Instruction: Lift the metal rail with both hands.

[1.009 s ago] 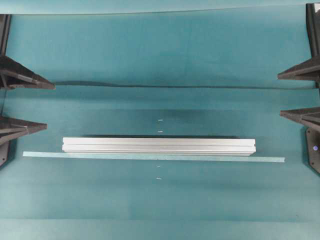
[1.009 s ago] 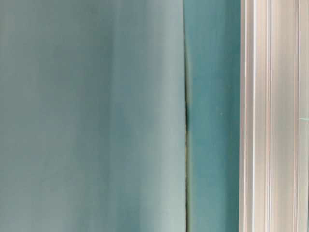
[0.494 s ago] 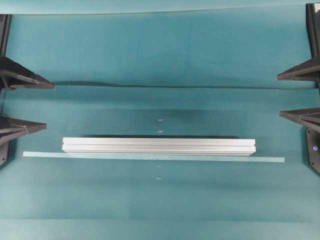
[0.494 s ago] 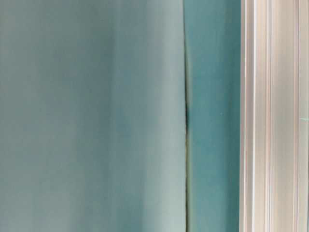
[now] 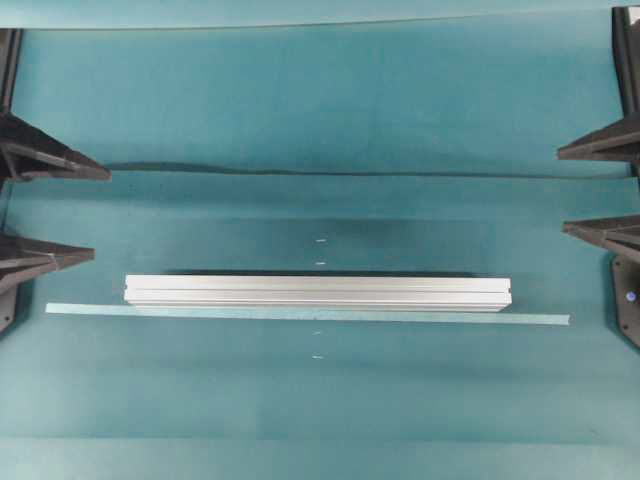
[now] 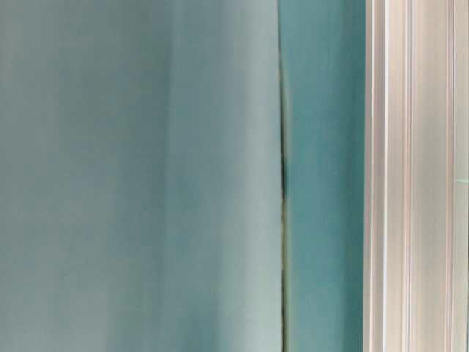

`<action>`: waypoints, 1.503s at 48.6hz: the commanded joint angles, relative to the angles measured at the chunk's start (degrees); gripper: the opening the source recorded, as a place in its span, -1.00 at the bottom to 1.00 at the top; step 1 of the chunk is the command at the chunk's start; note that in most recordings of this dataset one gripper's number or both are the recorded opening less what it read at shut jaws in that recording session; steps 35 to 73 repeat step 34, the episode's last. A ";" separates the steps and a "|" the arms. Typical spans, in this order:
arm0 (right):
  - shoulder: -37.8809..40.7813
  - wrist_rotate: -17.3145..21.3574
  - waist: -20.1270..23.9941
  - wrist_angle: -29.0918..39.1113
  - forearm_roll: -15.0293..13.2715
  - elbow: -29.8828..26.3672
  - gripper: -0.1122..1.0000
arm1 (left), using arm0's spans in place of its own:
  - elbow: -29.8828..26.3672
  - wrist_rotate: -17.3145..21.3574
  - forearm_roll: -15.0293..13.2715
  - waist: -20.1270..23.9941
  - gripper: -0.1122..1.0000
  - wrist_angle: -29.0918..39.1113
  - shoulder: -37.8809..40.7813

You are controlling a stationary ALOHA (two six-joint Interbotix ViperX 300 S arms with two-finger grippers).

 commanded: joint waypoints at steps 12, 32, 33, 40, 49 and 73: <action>-0.18 0.09 -0.09 -0.18 -0.09 -0.09 0.89 | -0.35 0.09 0.09 -0.09 0.90 -0.53 -0.70; -6.50 0.26 -0.09 1.49 0.18 1.76 0.89 | -0.18 0.18 0.09 -0.26 0.90 -0.97 -2.20; -7.03 0.26 -0.18 1.41 0.18 2.02 0.89 | -0.09 0.18 0.09 -0.26 0.90 -0.97 -2.37; -7.29 0.26 -0.18 1.41 0.18 2.29 0.89 | 0.00 0.18 0.09 -0.26 0.90 -0.97 -2.55; -7.29 0.26 -0.18 1.41 0.18 2.29 0.89 | 0.00 0.18 0.09 -0.26 0.90 -0.97 -2.55; -7.29 0.26 -0.18 1.41 0.18 2.29 0.89 | 0.00 0.18 0.09 -0.26 0.90 -0.97 -2.55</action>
